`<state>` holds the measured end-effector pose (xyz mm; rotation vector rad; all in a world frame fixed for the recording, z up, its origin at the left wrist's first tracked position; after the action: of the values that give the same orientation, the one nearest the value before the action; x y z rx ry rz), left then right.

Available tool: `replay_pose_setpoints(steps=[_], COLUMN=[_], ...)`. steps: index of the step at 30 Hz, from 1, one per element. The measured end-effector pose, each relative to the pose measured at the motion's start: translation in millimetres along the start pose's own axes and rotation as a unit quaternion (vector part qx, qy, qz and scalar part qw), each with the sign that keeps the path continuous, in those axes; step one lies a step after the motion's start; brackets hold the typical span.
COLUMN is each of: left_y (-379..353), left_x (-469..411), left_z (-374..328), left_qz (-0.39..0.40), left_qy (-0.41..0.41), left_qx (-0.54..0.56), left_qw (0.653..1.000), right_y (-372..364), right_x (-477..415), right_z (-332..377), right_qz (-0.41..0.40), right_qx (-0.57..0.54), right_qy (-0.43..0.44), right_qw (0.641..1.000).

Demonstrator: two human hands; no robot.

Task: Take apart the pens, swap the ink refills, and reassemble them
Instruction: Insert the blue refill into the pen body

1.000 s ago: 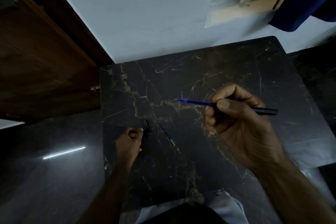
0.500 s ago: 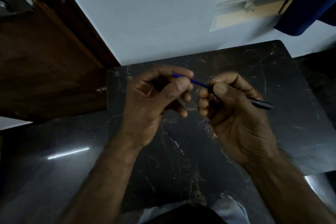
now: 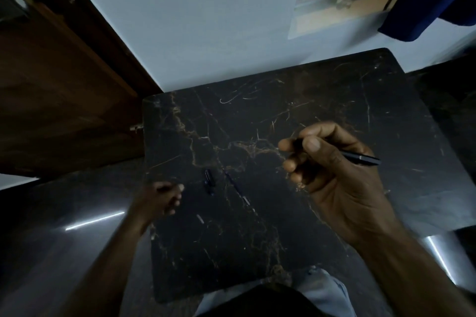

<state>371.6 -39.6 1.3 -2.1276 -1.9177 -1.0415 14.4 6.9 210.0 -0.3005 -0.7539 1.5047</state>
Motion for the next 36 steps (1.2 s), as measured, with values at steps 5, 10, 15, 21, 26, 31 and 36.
replay_pose_setpoints(steps=[5, 10, 15, 21, 26, 31, 36], left_y=[-28.1, -37.9, -38.2, -40.9, -71.8, -133.2, -152.4], left_x=[-33.6, -31.3, -17.8, -5.0, -3.9, -24.7, -41.2], left_z=[62.3, 59.8, 49.8, 37.4, -8.8, -56.5, -60.7], left_qz=[-0.039, -0.098, -0.125, -0.149, -0.092, 0.029, 0.042], left_qy=[0.064, 0.044, 0.050, 0.051, -0.068, -0.136, -0.085], left_qx=[-0.017, -0.035, -0.027, 0.024, -0.090, -0.289, -0.483], left_qw=[0.997, 0.994, 0.991, 0.987, 0.989, 0.947, 0.870], right_y=[-7.6, -8.5, -5.4, -2.2, 5.3, 5.8, 10.8], right_x=[-2.5, 1.0, 1.4, 2.0, 8.6, 12.8, 19.2], right_z=[-1.8, -4.2, -4.0, 1.3, 5.4, 7.9, 16.6], right_qz=[0.019, 0.018, 0.001, -0.001, -0.009, -0.005, 0.002], right_qx=[0.010, 0.019, 0.017, 0.013, 0.023, 0.023, 0.025], right_qy=[0.001, -0.008, -0.013, -0.002, 0.002, -0.004, 0.017], right_qw=[1.000, 1.000, 1.000, 1.000, 1.000, 1.000, 1.000])
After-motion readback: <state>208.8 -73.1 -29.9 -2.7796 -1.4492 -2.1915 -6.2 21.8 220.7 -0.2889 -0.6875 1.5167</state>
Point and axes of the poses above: each hand's wrist, its own x-axis away from the middle knuckle, its own y-axis out of the back of the hand, z = x × y, the point moved 5 cm from there along -x, towards the middle knuckle, and after that the axes turned 11 degrees about -y, right-handed, at the moved point
